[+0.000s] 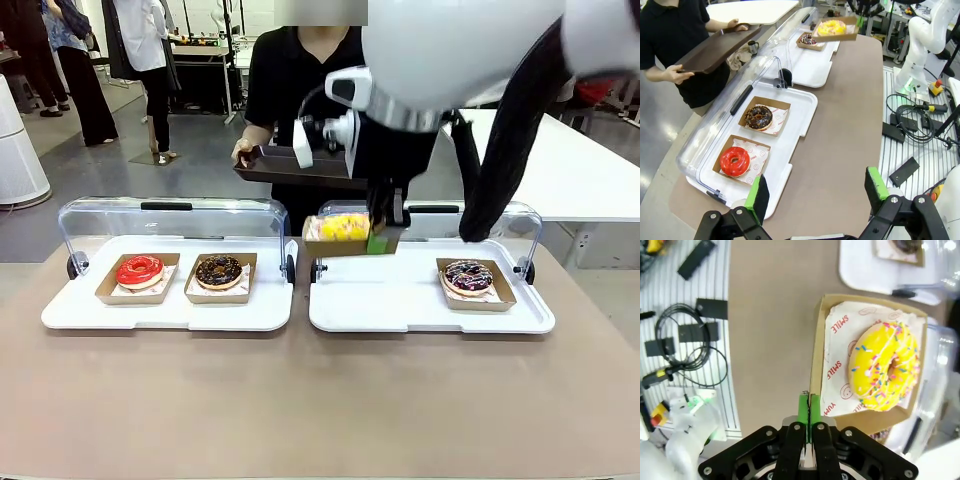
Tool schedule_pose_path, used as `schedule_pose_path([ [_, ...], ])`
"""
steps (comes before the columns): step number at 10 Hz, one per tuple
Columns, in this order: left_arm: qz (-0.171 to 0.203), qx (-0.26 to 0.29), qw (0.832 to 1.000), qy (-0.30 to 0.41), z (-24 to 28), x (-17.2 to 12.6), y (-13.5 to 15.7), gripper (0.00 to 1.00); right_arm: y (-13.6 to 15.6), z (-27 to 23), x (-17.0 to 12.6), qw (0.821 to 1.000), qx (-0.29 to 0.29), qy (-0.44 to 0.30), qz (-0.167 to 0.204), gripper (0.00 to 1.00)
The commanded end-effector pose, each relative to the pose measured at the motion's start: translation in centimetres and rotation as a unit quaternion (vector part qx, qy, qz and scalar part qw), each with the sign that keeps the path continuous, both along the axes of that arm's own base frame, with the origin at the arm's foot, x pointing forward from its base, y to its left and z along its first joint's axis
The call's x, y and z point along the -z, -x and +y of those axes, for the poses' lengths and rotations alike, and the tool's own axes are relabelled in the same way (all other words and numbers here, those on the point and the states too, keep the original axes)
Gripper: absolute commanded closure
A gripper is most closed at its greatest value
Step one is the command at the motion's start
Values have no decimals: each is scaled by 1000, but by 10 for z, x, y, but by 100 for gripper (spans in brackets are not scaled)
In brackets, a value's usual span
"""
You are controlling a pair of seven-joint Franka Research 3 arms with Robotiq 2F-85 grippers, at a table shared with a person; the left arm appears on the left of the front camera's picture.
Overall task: Provide the desired donut to the person.
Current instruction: Pick up and lift the Paper togo box containing the Donut pointed at by the person, then place the picked Paper togo box onto the Handle tray extended by the person.
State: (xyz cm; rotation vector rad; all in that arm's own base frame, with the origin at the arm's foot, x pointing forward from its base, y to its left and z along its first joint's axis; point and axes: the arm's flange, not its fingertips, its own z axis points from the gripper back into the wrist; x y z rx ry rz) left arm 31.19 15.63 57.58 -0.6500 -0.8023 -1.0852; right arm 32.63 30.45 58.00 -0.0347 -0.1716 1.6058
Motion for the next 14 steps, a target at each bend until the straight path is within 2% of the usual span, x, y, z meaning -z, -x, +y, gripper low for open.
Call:
schedule_pose_path([
  [1,-9,4,1000,8,1,-1,0,0,-14,-3,-28,999,44,5,-26,100],
  [3,-9,4,1000,8,1,-1,0,0,-25,-15,-46,998,60,8,-18,100],
  [6,-9,4,1000,8,1,-1,0,0,-42,-30,-37,998,52,16,12,100],
  [7,-9,4,1000,8,1,-1,0,0,-31,-27,-45,998,58,-2,-12,100],
  [14,-9,4,1000,8,1,-1,0,0,-31,-27,-45,998,58,-2,-12,100],
])
